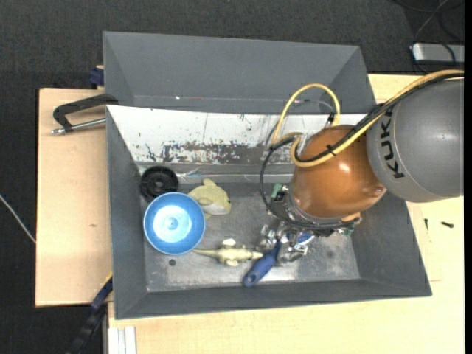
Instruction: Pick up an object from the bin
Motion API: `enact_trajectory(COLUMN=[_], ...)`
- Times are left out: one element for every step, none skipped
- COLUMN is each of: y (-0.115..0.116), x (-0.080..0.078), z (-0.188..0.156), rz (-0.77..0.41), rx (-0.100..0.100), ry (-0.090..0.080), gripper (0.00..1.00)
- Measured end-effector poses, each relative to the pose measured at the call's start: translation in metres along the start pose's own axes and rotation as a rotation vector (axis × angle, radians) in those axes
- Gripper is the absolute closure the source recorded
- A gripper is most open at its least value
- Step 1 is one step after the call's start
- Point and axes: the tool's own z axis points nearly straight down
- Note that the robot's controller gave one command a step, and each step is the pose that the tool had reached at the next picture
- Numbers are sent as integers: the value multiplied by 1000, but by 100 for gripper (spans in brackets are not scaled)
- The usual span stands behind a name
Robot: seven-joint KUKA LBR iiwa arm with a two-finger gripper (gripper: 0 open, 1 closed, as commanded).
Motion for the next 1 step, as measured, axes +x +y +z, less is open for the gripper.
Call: enact_trajectory(y=[5], x=[-16], z=[-150], rz=[-201], rx=[-12], ry=[5], gripper=[100])
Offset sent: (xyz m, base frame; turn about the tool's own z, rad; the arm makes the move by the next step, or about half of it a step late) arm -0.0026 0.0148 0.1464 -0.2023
